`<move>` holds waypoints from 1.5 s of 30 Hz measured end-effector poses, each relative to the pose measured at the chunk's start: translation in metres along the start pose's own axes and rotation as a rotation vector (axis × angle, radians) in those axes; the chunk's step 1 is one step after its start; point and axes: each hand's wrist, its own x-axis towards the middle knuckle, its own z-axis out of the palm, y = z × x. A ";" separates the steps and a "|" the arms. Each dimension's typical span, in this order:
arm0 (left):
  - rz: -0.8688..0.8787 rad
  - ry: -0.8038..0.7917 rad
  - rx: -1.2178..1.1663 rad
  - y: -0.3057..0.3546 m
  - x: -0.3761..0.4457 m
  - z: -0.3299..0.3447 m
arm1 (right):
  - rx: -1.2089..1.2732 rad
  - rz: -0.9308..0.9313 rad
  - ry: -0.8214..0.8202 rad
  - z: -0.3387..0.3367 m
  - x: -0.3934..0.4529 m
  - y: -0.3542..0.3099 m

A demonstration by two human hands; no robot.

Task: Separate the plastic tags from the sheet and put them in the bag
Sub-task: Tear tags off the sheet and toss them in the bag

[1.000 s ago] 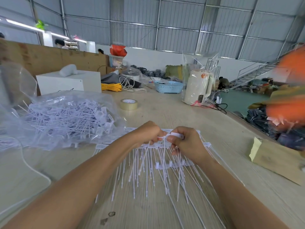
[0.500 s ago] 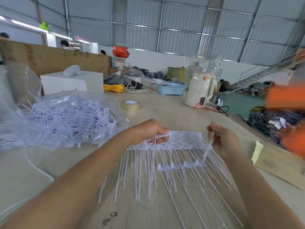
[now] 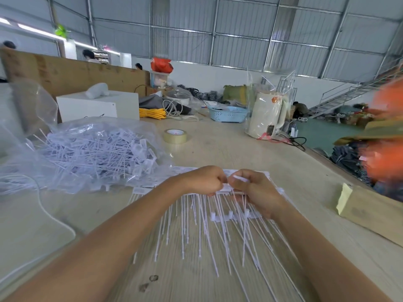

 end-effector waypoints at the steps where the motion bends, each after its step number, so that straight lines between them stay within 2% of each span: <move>1: 0.006 0.015 -0.037 0.000 -0.001 0.001 | -0.005 -0.018 -0.025 0.002 0.000 0.002; 3: 0.026 0.052 -0.082 -0.001 -0.002 0.000 | 0.017 -0.040 -0.059 0.004 0.001 0.003; 9: -0.056 0.152 -0.231 -0.003 0.001 -0.005 | 0.027 -0.138 0.072 -0.001 0.006 0.004; 16: -0.185 0.104 -0.213 -0.005 -0.002 -0.010 | 0.036 -0.182 0.117 -0.001 0.009 0.005; 22: -0.105 0.268 -0.200 -0.004 0.001 -0.010 | -0.046 -0.115 0.018 -0.003 0.006 0.006; 27: -0.163 0.215 -0.233 -0.004 -0.001 -0.009 | -0.067 -0.143 0.033 0.003 0.000 0.000; 32: -0.202 0.199 -0.437 -0.003 0.000 -0.012 | -0.156 -0.189 0.117 0.012 -0.001 -0.007; 36: -0.274 0.060 -0.668 -0.002 0.000 -0.012 | -0.333 -0.312 0.192 0.014 -0.004 -0.010; 39: -0.238 0.033 -0.698 -0.001 0.001 -0.013 | -0.350 -0.333 0.231 0.012 -0.001 -0.011; 42: -0.126 -0.042 -0.608 -0.001 -0.001 -0.015 | -0.223 -0.218 0.431 -0.015 0.006 -0.006; 44: -0.066 0.036 -0.473 -0.002 -0.001 -0.016 | 0.103 -0.097 0.576 -0.044 0.009 -0.005; 45: -0.042 0.094 -0.407 -0.004 -0.001 -0.016 | 0.311 -0.034 0.594 -0.055 0.010 -0.005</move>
